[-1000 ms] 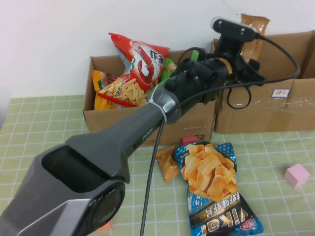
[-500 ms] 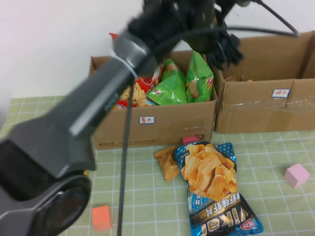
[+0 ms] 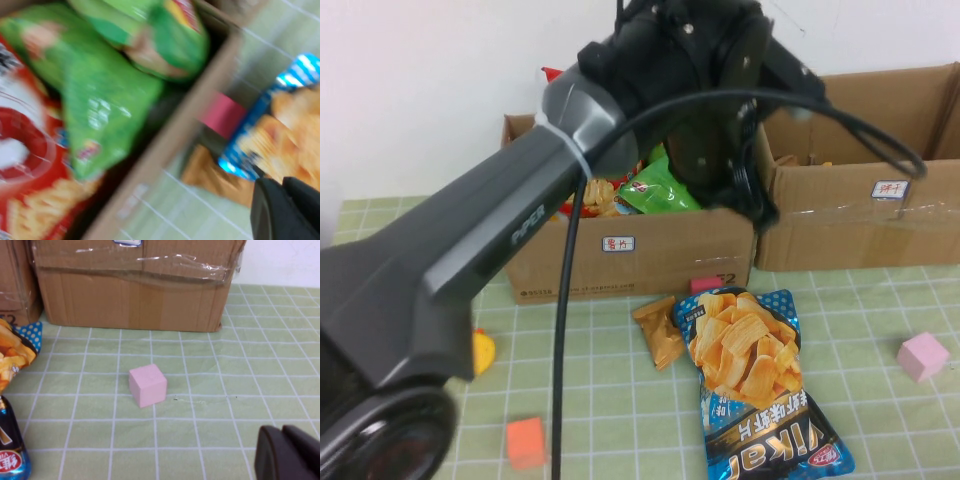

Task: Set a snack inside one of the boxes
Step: Pick up the biscuit, then place the biscuit in the biscuit box, then pick up the potato chip

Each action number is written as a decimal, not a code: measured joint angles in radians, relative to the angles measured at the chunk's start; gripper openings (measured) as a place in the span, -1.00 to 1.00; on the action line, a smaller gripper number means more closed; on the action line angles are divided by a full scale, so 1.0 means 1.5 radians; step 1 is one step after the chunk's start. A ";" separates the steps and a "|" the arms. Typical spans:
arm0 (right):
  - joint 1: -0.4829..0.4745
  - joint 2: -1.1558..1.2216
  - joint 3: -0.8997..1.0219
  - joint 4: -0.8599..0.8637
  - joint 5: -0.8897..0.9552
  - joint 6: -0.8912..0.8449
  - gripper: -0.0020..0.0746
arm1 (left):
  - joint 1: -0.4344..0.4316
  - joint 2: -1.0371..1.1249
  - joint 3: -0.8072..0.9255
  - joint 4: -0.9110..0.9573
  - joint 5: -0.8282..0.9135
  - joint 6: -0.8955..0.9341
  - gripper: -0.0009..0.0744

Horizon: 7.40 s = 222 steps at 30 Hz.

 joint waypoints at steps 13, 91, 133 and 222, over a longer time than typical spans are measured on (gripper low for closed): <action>0.000 0.000 0.000 0.000 0.000 0.000 -0.95 | -0.014 -0.266 0.619 -0.109 -0.311 -0.035 -0.98; 0.000 0.000 0.000 0.000 0.000 0.000 -0.95 | 0.073 -0.029 0.601 -0.069 -0.525 -0.028 -0.69; 0.000 0.000 0.000 0.000 0.000 0.000 -0.95 | 0.052 0.239 -0.071 -0.433 -0.690 0.093 0.20; 0.000 0.000 0.000 0.000 0.000 0.000 -0.95 | 0.080 -0.073 0.574 -0.614 -0.340 0.414 0.30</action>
